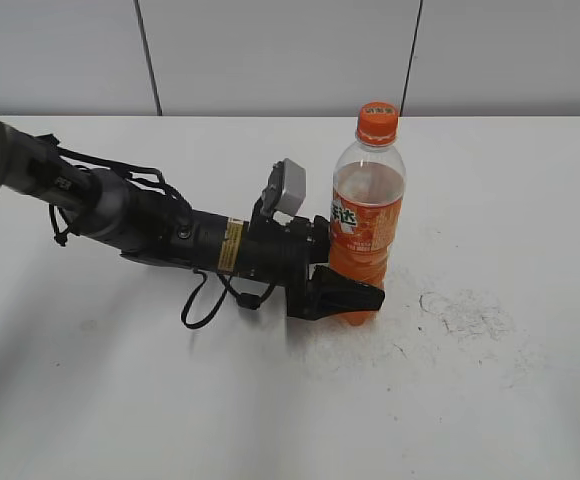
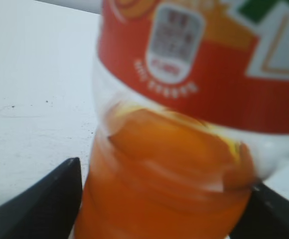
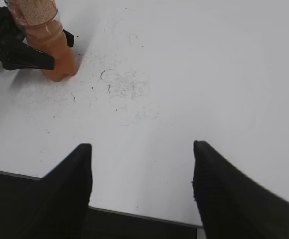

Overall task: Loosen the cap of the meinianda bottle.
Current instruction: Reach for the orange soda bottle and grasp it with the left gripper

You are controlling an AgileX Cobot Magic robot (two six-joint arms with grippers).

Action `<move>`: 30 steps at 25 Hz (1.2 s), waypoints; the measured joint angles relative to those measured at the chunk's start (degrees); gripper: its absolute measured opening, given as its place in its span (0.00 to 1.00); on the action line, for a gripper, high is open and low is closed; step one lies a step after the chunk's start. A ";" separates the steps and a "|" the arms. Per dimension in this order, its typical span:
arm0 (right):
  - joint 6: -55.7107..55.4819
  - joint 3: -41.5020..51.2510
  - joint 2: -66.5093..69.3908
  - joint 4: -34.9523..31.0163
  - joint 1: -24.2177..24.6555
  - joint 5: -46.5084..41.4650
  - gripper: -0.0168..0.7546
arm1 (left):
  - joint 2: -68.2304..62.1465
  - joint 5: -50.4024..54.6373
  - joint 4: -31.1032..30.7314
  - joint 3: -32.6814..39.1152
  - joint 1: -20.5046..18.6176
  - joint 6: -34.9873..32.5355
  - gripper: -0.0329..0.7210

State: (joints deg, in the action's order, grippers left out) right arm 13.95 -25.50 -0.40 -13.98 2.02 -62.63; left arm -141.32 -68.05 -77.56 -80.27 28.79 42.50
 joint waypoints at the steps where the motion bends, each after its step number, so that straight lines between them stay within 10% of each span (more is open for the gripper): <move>1: 0.00 0.00 0.00 0.00 0.00 0.00 0.63 | -0.07 0.14 0.11 -0.18 0.19 0.00 0.91; 30: -0.36 0.00 0.00 -0.25 0.00 0.05 0.63 | -0.13 -0.30 -1.64 -0.55 0.70 -3.59 0.75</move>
State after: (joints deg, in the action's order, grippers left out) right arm 13.59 -25.50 -0.40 -14.23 2.02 -62.58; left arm -141.45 -68.35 -79.20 -80.82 29.50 38.90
